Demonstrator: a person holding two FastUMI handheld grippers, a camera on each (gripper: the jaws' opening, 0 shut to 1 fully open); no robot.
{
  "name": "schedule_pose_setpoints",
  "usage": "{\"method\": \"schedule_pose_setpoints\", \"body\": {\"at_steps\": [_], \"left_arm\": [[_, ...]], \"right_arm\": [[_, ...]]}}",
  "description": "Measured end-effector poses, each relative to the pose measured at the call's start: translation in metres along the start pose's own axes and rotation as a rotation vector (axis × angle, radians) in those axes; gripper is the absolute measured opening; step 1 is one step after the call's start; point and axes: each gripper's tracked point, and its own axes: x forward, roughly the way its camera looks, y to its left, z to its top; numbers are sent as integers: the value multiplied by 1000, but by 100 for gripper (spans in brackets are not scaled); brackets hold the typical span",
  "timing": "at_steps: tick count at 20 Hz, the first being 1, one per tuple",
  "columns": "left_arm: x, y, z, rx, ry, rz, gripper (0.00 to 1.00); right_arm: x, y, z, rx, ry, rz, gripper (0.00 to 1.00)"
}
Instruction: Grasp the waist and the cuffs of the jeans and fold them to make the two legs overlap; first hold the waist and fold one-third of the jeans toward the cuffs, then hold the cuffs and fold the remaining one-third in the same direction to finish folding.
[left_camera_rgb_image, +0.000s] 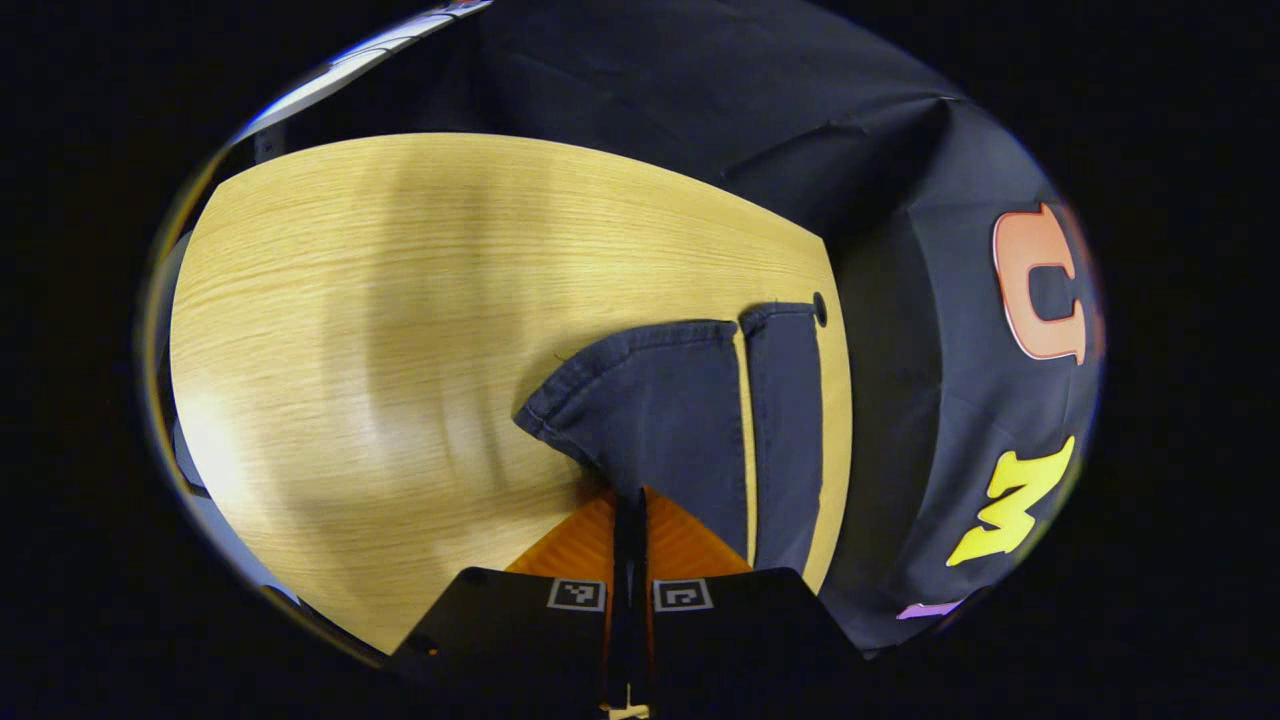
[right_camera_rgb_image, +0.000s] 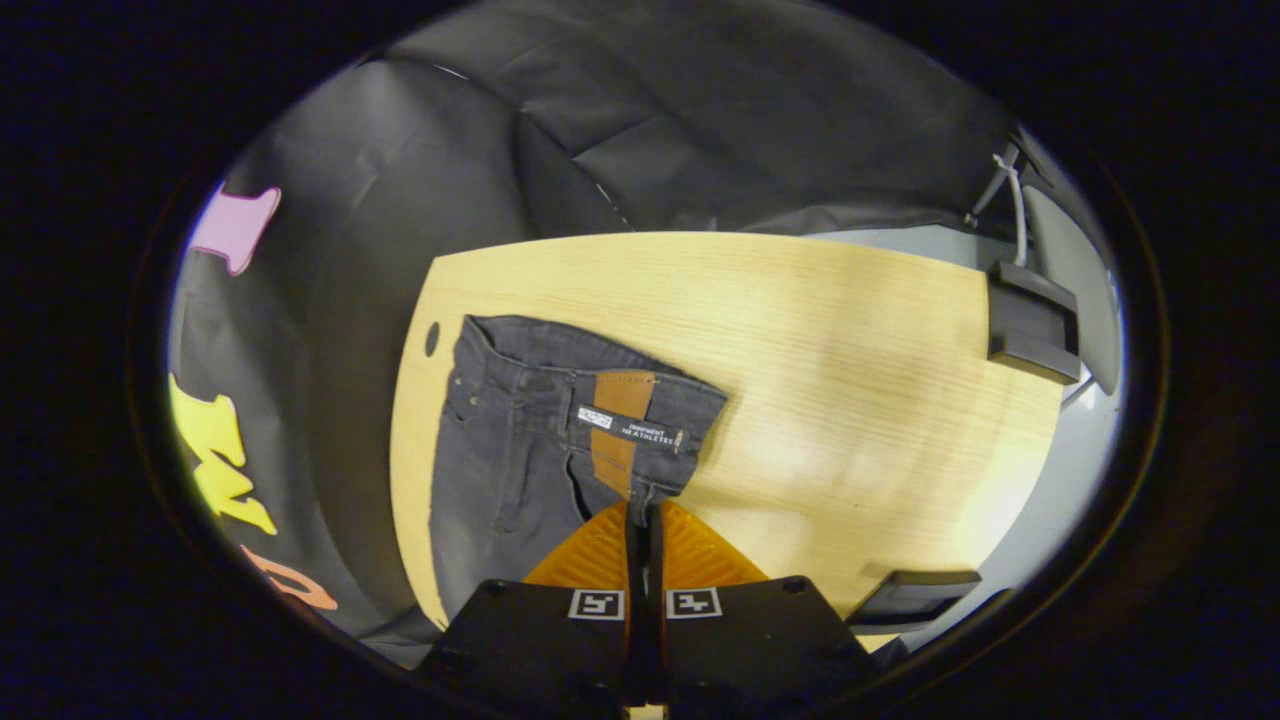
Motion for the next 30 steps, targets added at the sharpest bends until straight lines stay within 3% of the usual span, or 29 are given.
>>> {"method": "schedule_pose_setpoints", "body": {"at_steps": [5, 7, 15, 19, 23, 30], "left_arm": [[-18, -58, 8, -1, 52, -77, 4], [-15, -78, 17, 32, 80, -84, 4], [50, -186, 48, 217, 152, -108, 4], [111, -218, 50, 282, 197, -97, 4], [171, -224, 50, 265, 223, -84, 0], [219, -208, 48, 267, 224, -35, 6]], "right_arm": [[-32, 73, 17, -58, -6, 172, 0], [-34, 103, 23, -99, 4, 208, 0], [12, 205, 49, -181, 41, 208, 0], [69, 217, 61, -148, 62, 188, 1], [124, 214, 62, -45, 91, 188, 0], [165, 208, 61, -195, 56, 109, 1]]}}
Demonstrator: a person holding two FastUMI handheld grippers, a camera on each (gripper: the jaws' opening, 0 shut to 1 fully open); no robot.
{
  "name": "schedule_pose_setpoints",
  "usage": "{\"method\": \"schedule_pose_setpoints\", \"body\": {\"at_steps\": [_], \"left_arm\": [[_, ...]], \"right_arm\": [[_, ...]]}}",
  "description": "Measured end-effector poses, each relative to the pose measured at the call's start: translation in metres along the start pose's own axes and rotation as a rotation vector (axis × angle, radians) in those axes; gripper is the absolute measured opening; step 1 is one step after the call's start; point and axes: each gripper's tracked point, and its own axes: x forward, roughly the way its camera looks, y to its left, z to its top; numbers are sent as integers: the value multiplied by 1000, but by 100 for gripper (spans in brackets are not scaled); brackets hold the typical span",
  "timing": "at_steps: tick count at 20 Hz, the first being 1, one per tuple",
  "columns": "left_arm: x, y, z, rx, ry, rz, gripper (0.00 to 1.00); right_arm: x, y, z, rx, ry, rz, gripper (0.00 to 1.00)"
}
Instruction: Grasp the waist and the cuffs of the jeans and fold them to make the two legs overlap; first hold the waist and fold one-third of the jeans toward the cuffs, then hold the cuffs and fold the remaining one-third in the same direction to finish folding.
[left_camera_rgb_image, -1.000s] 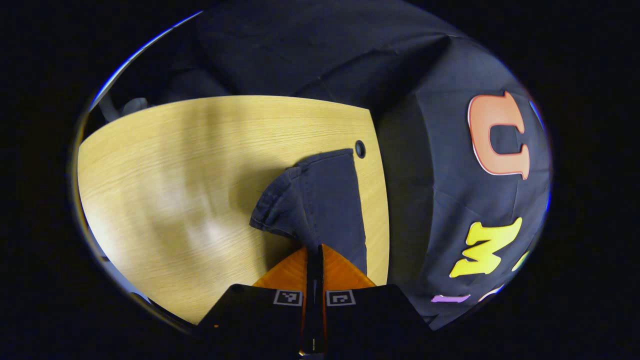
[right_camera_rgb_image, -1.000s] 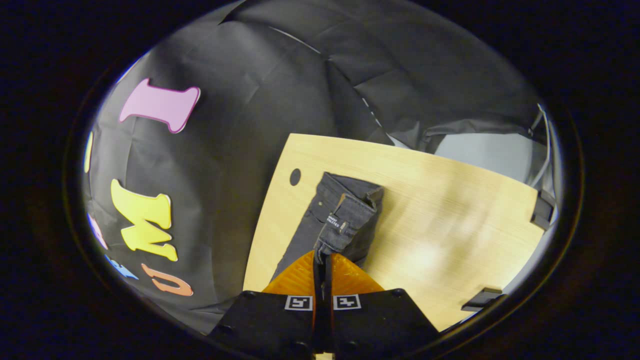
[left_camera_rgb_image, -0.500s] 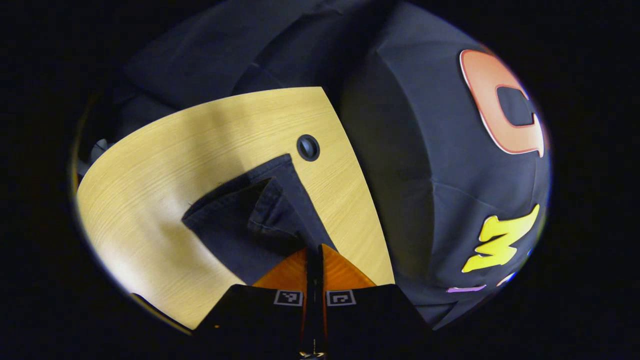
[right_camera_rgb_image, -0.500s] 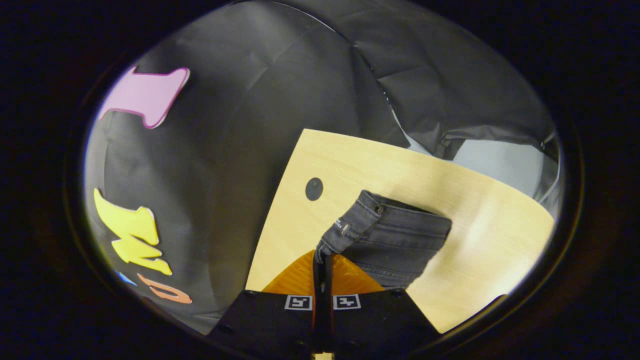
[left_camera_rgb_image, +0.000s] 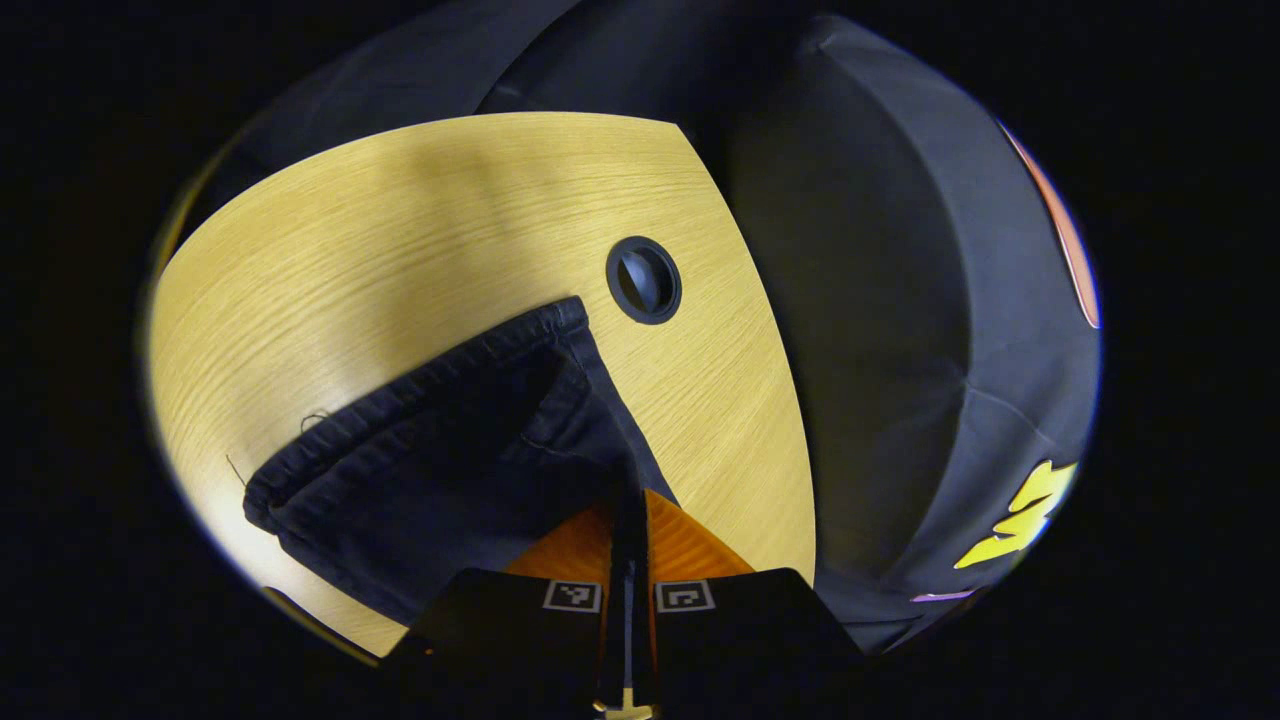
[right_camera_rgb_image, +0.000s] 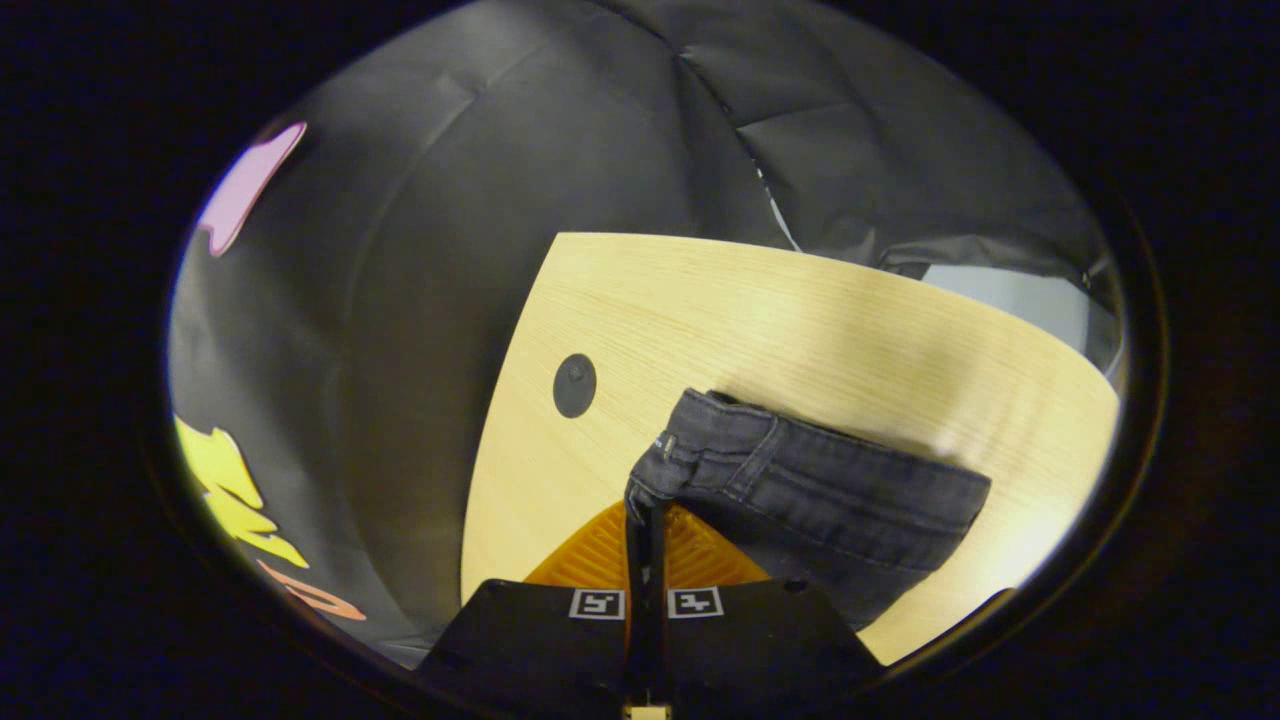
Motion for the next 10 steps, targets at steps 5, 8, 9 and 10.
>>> {"method": "schedule_pose_setpoints", "body": {"at_steps": [5, 8, 9, 10], "left_arm": [[-5, -18, 1, 9, -17, -46, 46], [-12, -16, -2, 67, -29, 5, 87], [-20, -22, -3, 84, -34, 6, 99], [-29, -30, -3, 95, -45, -6, 99]], "right_arm": [[6, 16, -3, -18, -16, 33, 21], [2, 28, -9, -79, -24, 44, 58], [-6, 31, -10, -123, -38, 36, 71], [-13, 33, -12, -178, -57, 28, 83]]}}
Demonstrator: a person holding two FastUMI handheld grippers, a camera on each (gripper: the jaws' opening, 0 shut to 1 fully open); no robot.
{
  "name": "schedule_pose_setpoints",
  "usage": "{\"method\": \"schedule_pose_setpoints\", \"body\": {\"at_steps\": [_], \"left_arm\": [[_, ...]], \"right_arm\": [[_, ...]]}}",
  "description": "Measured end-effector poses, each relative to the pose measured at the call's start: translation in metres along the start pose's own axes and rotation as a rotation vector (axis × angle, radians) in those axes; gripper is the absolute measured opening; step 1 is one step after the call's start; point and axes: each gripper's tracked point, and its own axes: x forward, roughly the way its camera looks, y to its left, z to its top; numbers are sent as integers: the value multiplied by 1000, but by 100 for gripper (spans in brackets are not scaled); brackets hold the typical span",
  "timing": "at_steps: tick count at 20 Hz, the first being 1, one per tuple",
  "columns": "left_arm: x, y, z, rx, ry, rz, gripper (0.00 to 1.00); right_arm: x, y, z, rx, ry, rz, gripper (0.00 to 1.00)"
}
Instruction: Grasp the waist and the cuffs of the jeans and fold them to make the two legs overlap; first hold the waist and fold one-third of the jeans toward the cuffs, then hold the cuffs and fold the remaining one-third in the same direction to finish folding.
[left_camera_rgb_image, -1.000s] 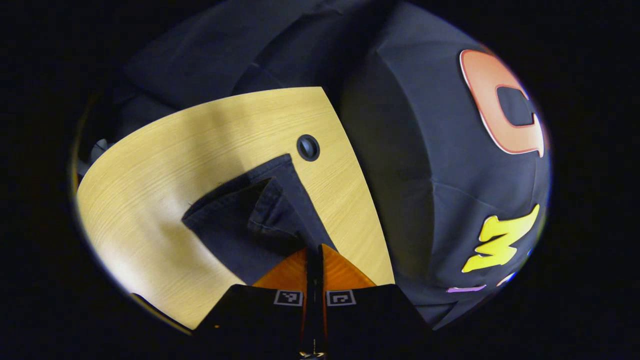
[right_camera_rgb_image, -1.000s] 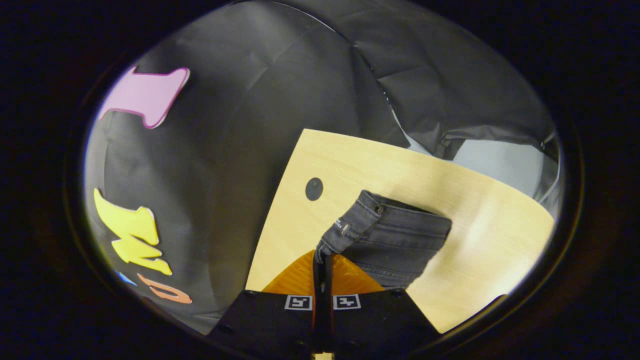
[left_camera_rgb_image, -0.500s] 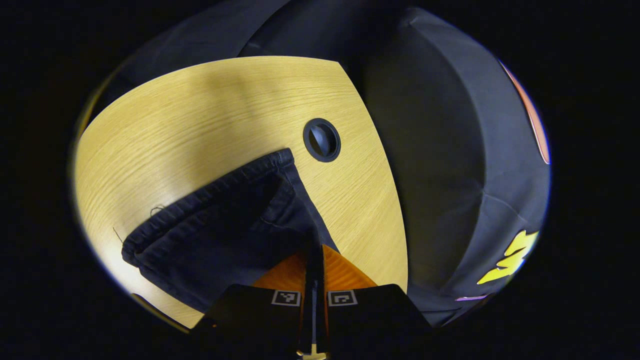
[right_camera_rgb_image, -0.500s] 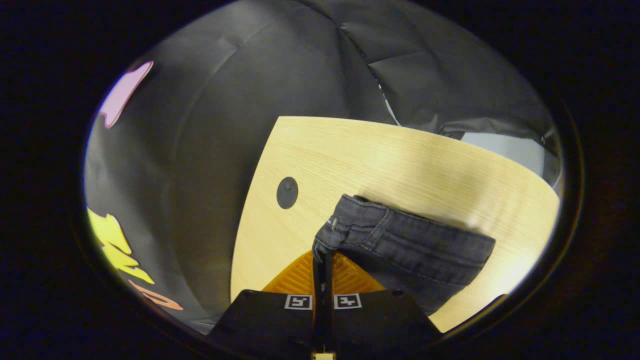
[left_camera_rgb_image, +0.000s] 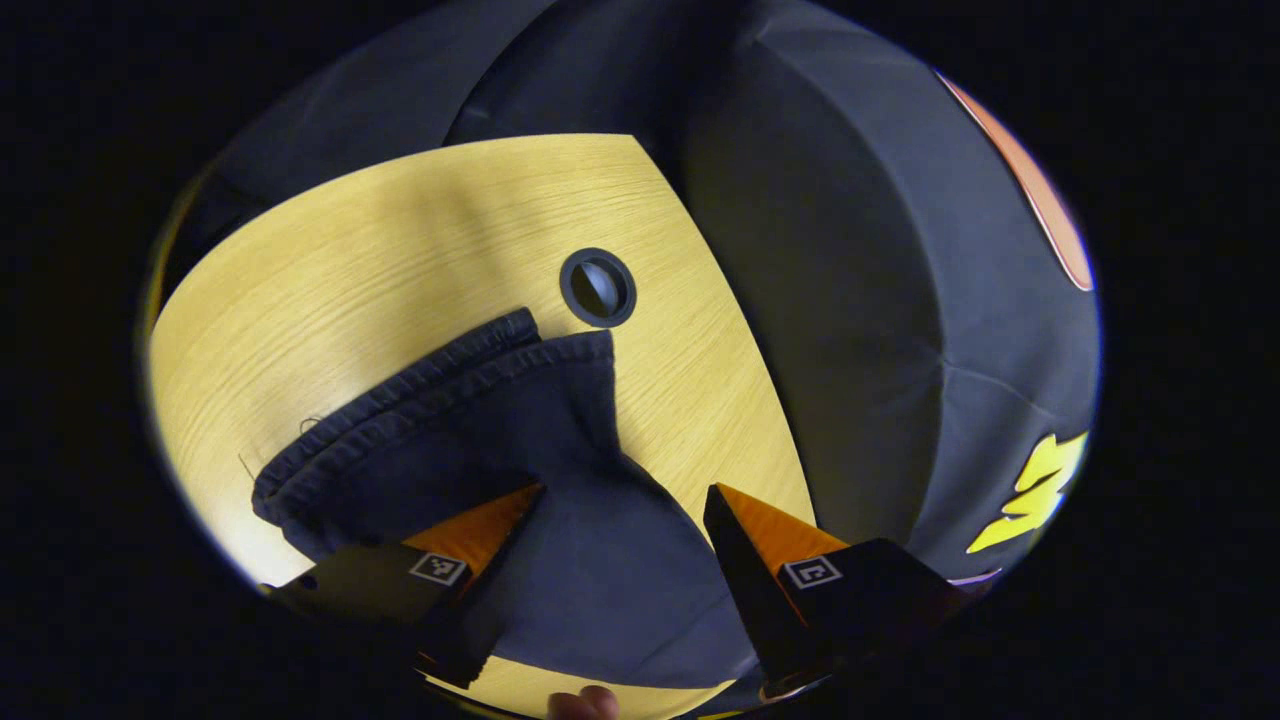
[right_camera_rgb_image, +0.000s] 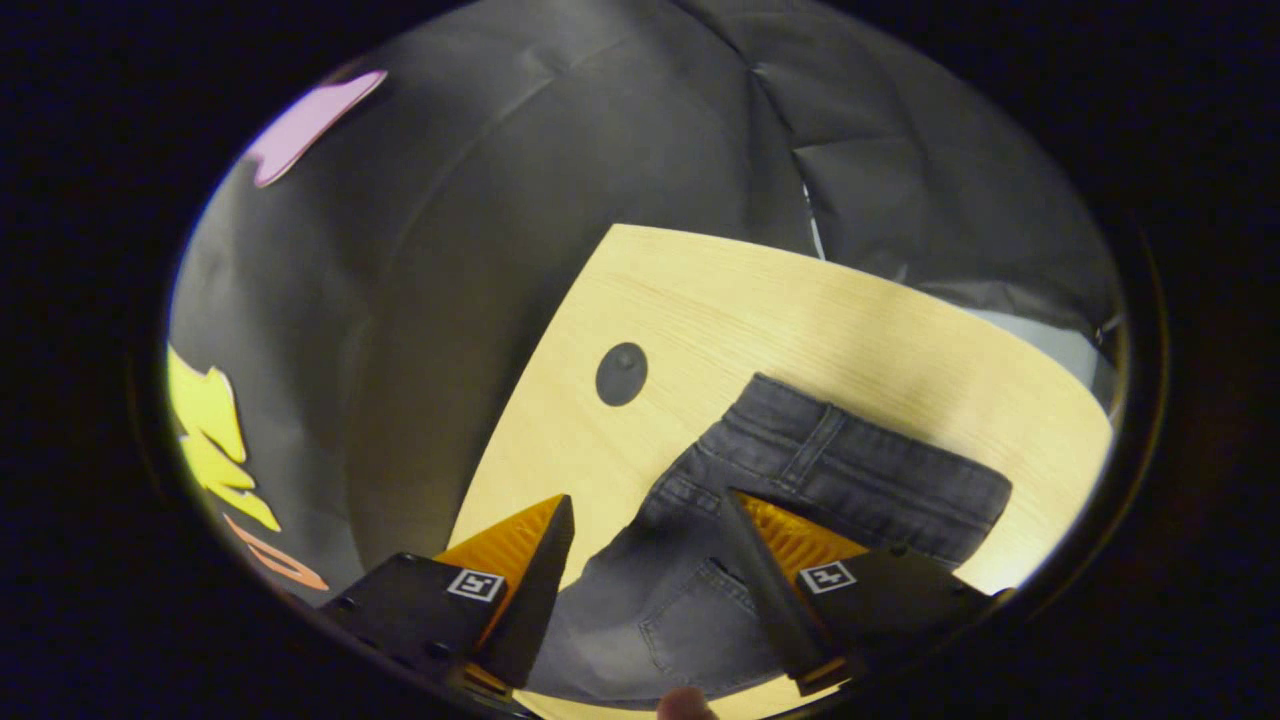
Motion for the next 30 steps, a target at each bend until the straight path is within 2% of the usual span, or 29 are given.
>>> {"method": "schedule_pose_setpoints", "body": {"at_steps": [1, 3, 6, 7, 8, 11, 12, 13, 15, 16, 17, 20, 22, 24, 25, 26, 27, 30], "left_arm": [[-10, -9, -1, 19, -16, -6, 99], [-38, -24, -4, 126, -67, -13, 99], [-100, -53, -5, 406, -203, -26, 99], [-123, -67, -9, 494, -251, -54, 99], [-144, -83, -16, 571, -290, -84, 99], [-197, -110, -41, 744, -430, -123, 99], [-210, -112, -48, 794, -485, -129, 99], [-223, -115, -57, 846, -534, -132, 99], [-245, -110, -76, 941, -630, -105, 99], [-253, -110, -87, 976, -670, -104, 99], [-259, -111, -101, 995, -689, -107, 99], [-271, -104, -146, 1020, -690, -136, 98], [-272, -104, -169, 1029, -674, -156, 98], [-271, -109, -184, 1028, -656, -170, 98], [-270, -112, -188, 1028, -650, -178, 99], [-272, -116, -192, 1039, -647, -181, 99], [-272, -121, -196, 1052, -647, -186, 98], [-277, -136, -201, 1092, -653, -169, 98]], "right_arm": [[-11, 6, 1, -58, -25, -2, 92], [-41, 20, 3, -192, -88, 0, 92], [-103, 58, 0, -430, -233, 52, 92], [-126, 69, -4, -524, -284, 62, 83], [-152, 79, -12, -616, -329, 75, 92], [-221, 102, -36, -820, -482, 109, 92], [-247, 105, -43, -861, -536, 109, 98], [-270, 108, -48, -886, -589, 111, 98], [-308, 107, -68, -909, -646, 154, 100], [-320, 104, -79, -910, -655, 180, 94], [-328, 92, -91, -900, -655, 196, 94], [-336, 47, -121, -812, -612, 165, 94], [-337, 22, -129, -755, -601, 144, 100], [-334, -1, -124, -713, -606, 111, 94], [-331, -12, -120, -694, -601, 98, 99], [-322, -22, -115, -674, -596, 84, 99], [-312, -33, -107, -654, -591, 70, 94], [-256, -69, -81, -585, -554, 36, 99]]}}
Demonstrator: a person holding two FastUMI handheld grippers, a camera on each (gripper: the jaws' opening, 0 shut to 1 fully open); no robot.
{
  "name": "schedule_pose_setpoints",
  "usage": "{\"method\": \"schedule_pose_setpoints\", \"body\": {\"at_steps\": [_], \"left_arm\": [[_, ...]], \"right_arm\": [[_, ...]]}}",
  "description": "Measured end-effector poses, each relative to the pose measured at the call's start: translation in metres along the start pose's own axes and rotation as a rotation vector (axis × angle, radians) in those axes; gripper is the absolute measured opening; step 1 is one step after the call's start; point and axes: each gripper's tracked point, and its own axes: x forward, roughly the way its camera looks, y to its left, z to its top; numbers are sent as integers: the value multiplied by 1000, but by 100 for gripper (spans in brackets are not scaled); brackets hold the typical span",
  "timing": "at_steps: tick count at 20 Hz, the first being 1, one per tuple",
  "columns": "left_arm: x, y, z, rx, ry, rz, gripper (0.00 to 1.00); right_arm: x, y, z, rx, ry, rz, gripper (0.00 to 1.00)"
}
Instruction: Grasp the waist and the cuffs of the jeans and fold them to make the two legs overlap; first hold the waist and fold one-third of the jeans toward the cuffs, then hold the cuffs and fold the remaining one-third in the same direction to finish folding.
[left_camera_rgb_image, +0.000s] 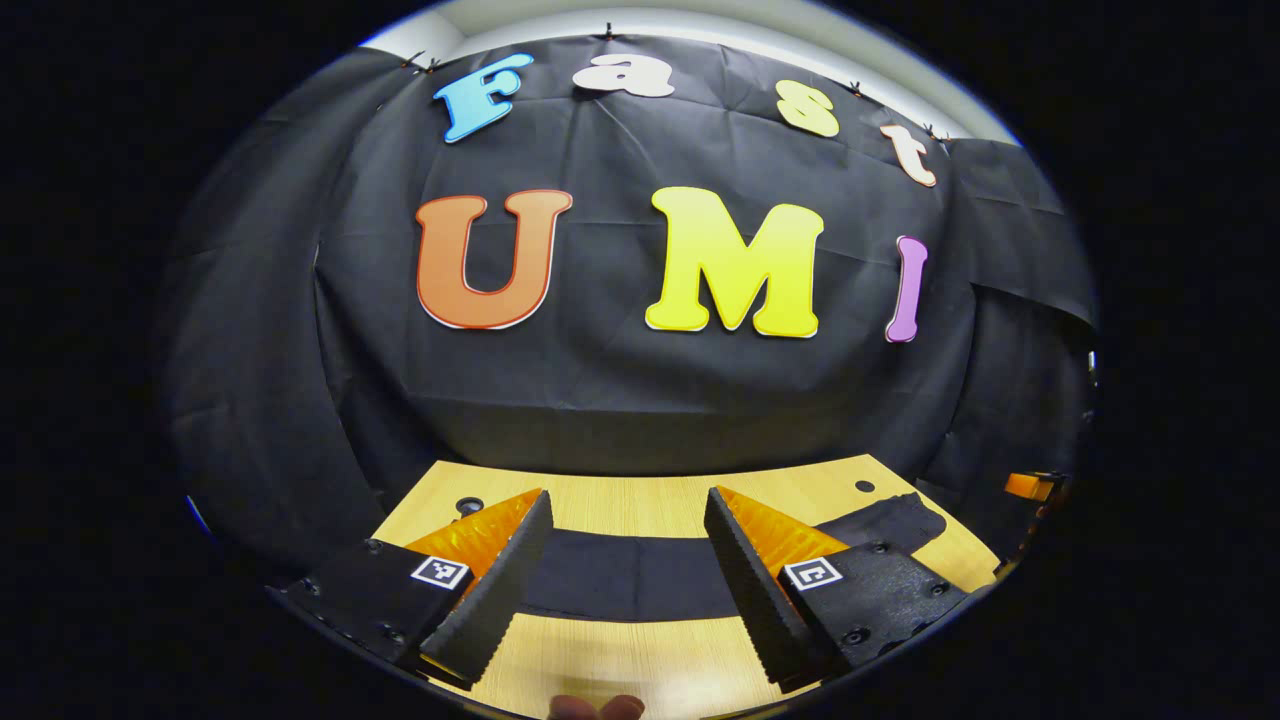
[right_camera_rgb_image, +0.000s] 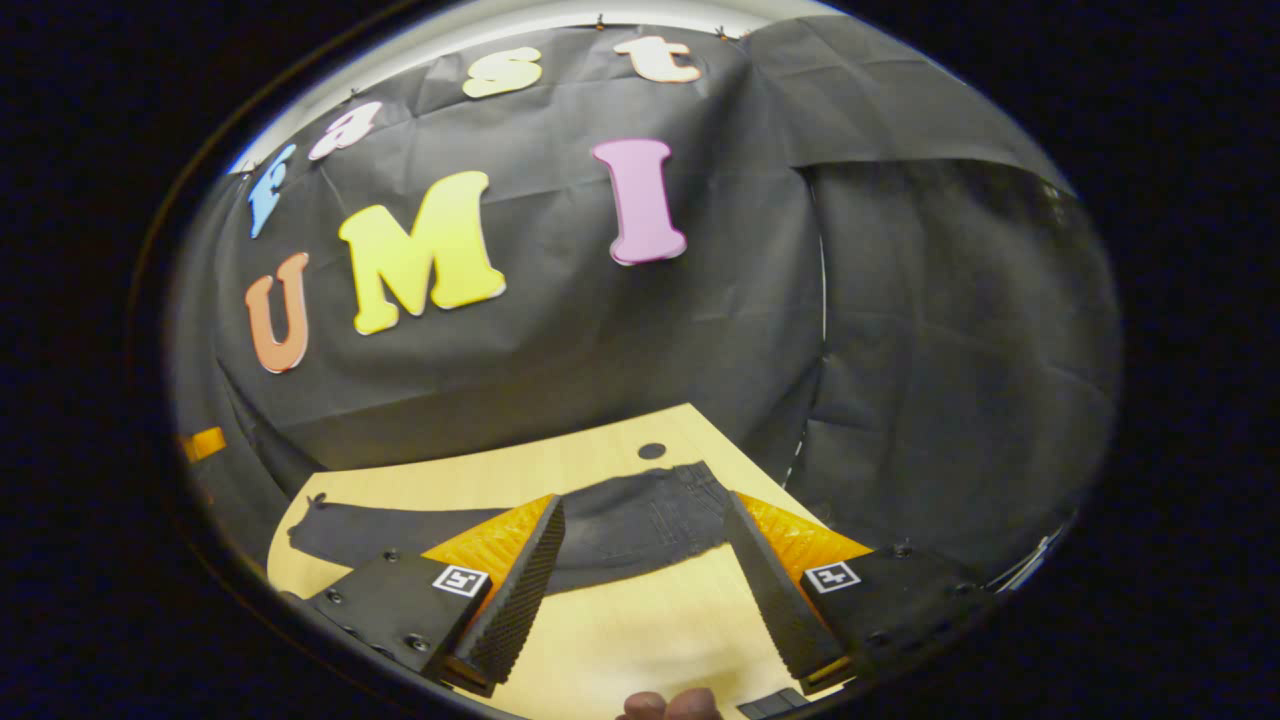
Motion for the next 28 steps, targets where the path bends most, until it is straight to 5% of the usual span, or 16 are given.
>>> {"method": "schedule_pose_setpoints", "body": {"at_steps": [5, 9, 15, 17, 18, 20, 25, 27, 28], "left_arm": [[2, -19, 12, 23, 3, 38, 98], [4, -34, 2, 2, 39, 76, 98], [9, -34, -6, 5, 75, 126, 99], [9, -32, -9, -15, 81, 134, 98], [9, -31, -12, -27, 84, 139, 99], [10, -26, -18, -60, 95, 152, 98], [-6, -3, -33, -121, 109, 204, 99], [-17, 11, -35, -138, 96, 229, 99], [-21, 19, -35, -144, 89, 242, 99]], "right_arm": [[105, -60, -39, 151, 83, -73, 99], [175, -90, -71, 148, 164, -85, 98], [214, -86, -92, 126, 240, -48, 98], [215, -91, -97, 71, 249, -49, 90], [214, -87, -101, 60, 264, -35, 97], [214, -81, -102, 84, 287, -10, 82], [209, -73, -97, 50, 307, -22, 27], [205, -67, -93, -3, 322, -39, 10], [202, -65, -88, -21, 319, -40, 10]]}}
